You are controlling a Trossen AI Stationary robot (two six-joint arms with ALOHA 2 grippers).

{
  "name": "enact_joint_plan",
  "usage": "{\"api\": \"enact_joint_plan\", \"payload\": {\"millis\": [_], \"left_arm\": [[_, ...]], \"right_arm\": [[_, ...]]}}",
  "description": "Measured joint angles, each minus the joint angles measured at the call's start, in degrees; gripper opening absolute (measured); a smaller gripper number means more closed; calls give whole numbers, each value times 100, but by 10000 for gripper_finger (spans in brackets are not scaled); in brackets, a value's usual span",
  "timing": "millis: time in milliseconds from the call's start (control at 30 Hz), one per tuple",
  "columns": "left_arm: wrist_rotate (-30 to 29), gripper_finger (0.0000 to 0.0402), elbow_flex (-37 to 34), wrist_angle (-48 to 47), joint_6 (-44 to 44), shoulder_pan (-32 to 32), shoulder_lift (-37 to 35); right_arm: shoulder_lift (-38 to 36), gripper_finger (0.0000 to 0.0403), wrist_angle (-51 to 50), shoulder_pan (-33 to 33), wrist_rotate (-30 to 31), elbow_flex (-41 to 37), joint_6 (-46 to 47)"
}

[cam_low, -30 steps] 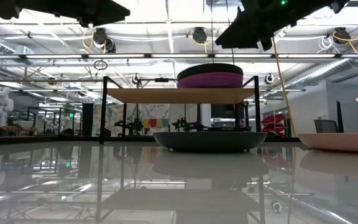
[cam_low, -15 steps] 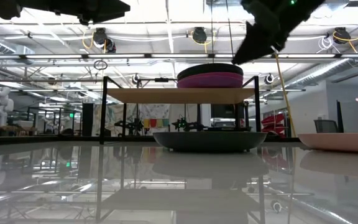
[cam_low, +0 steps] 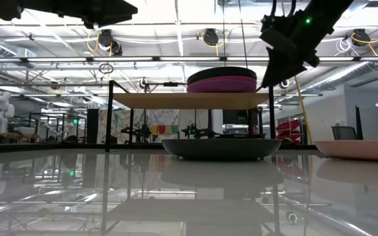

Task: Place and stack plates onto a shelf
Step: Put the light pink plate on the shelf

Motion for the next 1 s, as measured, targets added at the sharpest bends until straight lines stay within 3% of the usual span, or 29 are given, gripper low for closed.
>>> {"api": "enact_joint_plan", "payload": {"millis": [400, 767, 1000], "left_arm": [[0, 241, 0, -31, -61, 0, 0], [-2, 241, 0, -72, -106, 0, 0], [-3, 241, 0, -26, -106, 0, 0]], "right_arm": [[-2, 132, -2039, -143, -479, -41, 2178], [-2, 132, -1857, -462, -1907, -926, 2459], [0, 132, -1524, -843, -2127, -1239, 2409]]}}
